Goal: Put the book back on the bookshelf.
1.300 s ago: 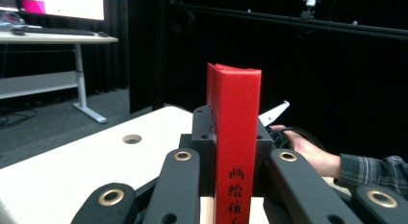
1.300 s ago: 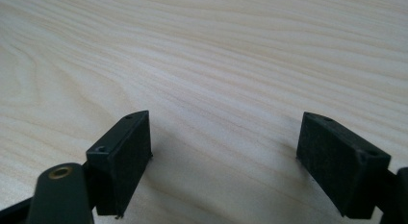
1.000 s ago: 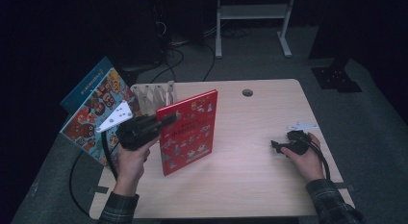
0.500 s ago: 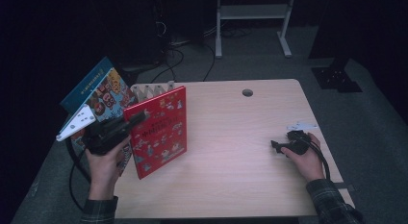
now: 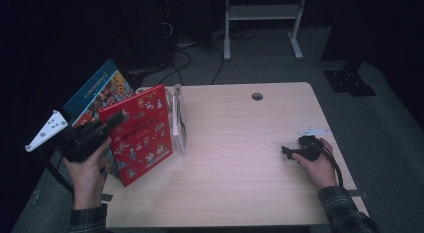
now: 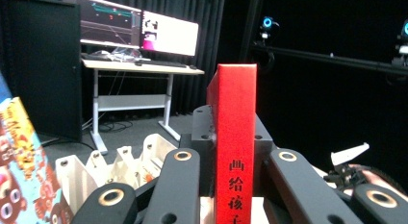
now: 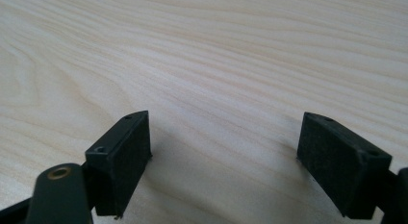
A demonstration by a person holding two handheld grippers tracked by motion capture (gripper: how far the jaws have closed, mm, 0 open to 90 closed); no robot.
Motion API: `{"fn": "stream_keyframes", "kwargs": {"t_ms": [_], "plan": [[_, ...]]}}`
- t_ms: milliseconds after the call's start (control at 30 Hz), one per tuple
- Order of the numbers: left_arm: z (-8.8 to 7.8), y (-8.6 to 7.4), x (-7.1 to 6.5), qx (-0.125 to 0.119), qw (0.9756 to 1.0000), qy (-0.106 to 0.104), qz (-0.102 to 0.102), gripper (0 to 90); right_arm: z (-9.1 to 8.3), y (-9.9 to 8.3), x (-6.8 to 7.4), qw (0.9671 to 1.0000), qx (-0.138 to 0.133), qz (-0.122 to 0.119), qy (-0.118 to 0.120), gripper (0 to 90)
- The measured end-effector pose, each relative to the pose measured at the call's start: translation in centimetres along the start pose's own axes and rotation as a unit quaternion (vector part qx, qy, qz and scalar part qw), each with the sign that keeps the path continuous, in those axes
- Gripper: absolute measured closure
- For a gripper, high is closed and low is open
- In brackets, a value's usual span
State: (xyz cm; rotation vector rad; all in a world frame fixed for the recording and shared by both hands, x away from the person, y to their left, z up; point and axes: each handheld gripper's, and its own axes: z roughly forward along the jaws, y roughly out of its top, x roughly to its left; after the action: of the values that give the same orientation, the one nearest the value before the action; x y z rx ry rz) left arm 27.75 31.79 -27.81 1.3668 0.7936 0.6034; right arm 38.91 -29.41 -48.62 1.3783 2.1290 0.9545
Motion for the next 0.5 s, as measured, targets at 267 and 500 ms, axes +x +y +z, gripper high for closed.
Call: {"fn": "stream_keyframes", "kwargs": {"t_ms": [267, 500], "plan": [[0.4, -0.7, 0.6, 0.007, 0.9986, 0.05, 0.016, 79.7, 0.0, 0.0, 0.0, 1.0, 0.001, 0.001, -0.001, 17.5], [1.3, -1.2, 1.1, 0.011, 0.9956, 0.089, 0.029, 79.6, 0.0, 0.0, 0.0, 1.0, 0.001, 0.002, -0.001, 17.4]]}}
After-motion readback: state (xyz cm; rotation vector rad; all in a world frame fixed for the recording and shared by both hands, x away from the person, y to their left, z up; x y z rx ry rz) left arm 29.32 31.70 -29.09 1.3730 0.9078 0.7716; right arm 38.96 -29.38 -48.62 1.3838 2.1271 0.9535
